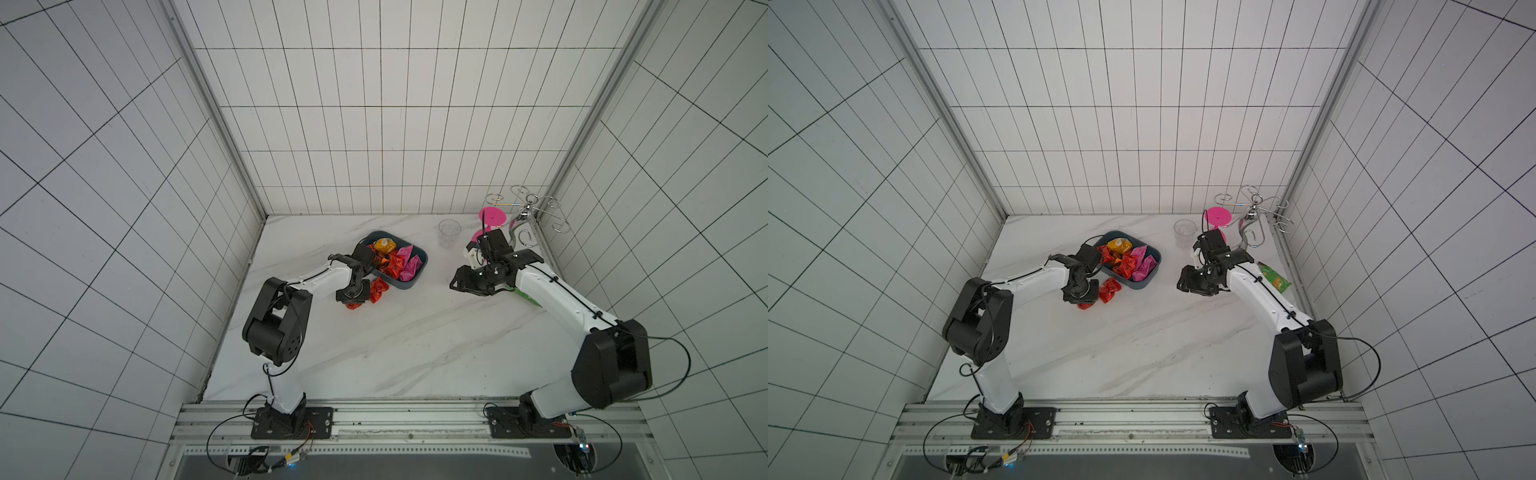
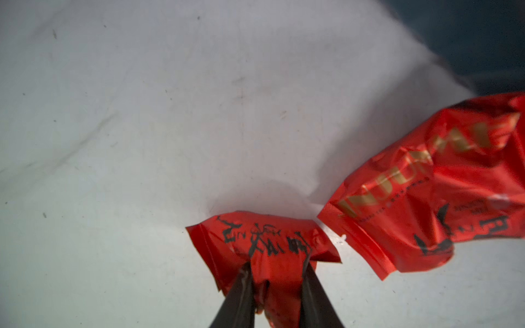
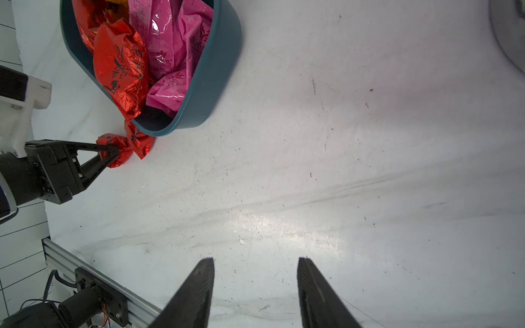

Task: Put the tea bags into the storage box
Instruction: Pick up the tea bag from the center of the board, then place the tea bag in the storage box.

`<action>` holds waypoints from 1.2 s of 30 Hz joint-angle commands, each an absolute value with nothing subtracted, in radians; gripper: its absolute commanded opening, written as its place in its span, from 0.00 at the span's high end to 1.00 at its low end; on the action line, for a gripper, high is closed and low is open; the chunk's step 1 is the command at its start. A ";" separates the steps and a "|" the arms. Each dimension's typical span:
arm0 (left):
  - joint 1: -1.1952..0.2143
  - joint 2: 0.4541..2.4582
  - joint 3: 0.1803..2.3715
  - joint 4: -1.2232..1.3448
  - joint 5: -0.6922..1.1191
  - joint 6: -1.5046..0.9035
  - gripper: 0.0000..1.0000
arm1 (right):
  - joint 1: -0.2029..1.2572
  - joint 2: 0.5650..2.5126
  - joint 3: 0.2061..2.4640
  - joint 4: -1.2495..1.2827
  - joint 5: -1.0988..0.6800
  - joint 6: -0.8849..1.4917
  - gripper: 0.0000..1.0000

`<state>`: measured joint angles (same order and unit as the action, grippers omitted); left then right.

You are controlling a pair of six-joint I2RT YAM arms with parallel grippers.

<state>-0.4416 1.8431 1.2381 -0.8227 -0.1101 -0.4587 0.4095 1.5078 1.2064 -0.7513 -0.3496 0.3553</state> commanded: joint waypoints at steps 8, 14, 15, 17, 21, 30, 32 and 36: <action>-0.425 1.802 1.281 -0.861 -0.125 -0.433 0.86 | 0.405 1.505 1.223 -0.762 -0.348 0.359 0.48; -0.393 1.764 1.389 -0.935 -0.123 -0.408 0.86 | 0.405 1.499 1.213 -0.758 -0.341 0.369 0.49; -0.390 1.766 1.414 -0.944 -0.121 -0.400 0.86 | 0.405 1.498 1.211 -0.757 -0.340 0.370 0.48; -0.389 1.776 1.479 -0.964 -0.120 -0.389 0.86 | 0.405 1.494 1.204 -0.750 -0.337 0.373 0.49; -0.390 1.817 1.601 -0.994 -0.088 -0.383 0.86 | 0.405 1.496 1.205 -0.745 -0.335 0.370 0.49; -0.409 1.987 1.871 -0.989 0.048 -0.402 0.89 | 0.402 1.496 1.235 -0.754 -0.306 0.347 0.49; -0.422 2.042 1.938 -0.991 0.060 -0.402 0.90 | 0.400 1.490 1.232 -0.753 -0.300 0.349 0.48; -0.443 2.144 2.040 -0.995 0.078 -0.399 0.90 | 0.399 1.479 1.223 -0.754 -0.286 0.357 0.49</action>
<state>-0.4286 2.0964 1.9835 -0.9882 0.0429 -0.4034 0.4095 1.5078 1.2076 -0.7483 -0.3153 0.3592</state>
